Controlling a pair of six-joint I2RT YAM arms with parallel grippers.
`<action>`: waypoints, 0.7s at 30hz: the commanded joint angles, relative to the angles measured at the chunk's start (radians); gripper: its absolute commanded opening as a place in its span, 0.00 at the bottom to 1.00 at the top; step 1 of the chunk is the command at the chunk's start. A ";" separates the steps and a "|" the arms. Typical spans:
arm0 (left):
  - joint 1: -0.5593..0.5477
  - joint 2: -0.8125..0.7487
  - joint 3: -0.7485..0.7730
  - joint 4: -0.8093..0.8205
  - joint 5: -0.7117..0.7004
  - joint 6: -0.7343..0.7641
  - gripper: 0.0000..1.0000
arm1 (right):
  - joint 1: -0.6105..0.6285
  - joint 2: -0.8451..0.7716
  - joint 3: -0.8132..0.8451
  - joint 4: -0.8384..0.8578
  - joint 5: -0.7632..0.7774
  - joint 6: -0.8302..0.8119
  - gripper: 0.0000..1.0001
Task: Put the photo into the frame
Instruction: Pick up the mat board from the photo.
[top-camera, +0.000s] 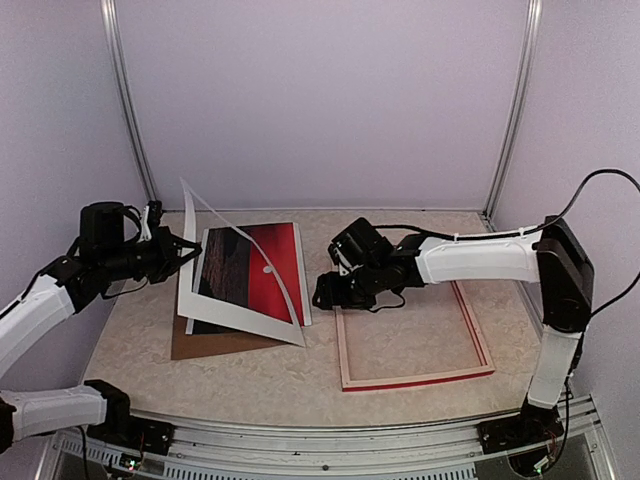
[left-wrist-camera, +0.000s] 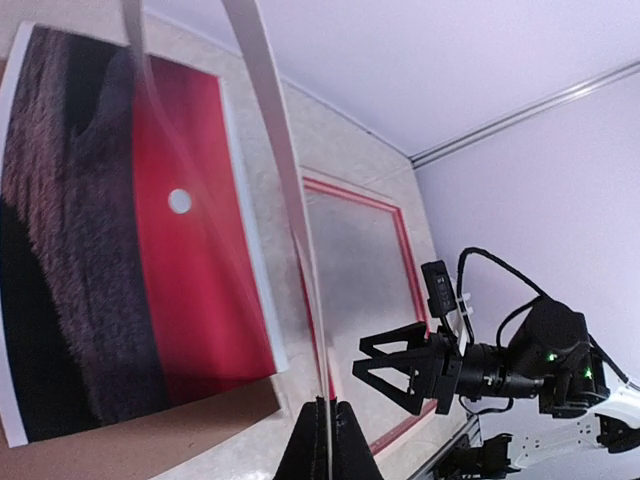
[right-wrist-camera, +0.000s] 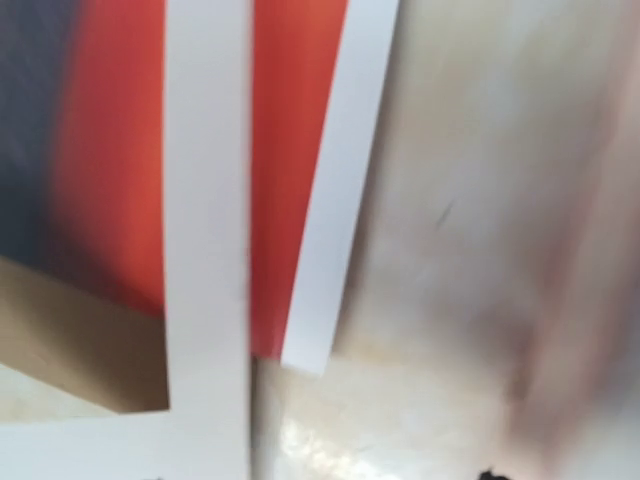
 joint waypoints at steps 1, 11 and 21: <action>-0.078 0.017 0.146 -0.014 -0.035 0.022 0.00 | -0.083 -0.174 -0.042 -0.047 0.059 -0.052 0.67; -0.350 0.250 0.503 0.049 -0.096 0.023 0.00 | -0.321 -0.414 -0.134 -0.209 0.168 -0.140 0.67; -0.637 0.558 0.787 0.198 -0.146 -0.033 0.00 | -0.578 -0.584 -0.136 -0.353 0.242 -0.275 0.67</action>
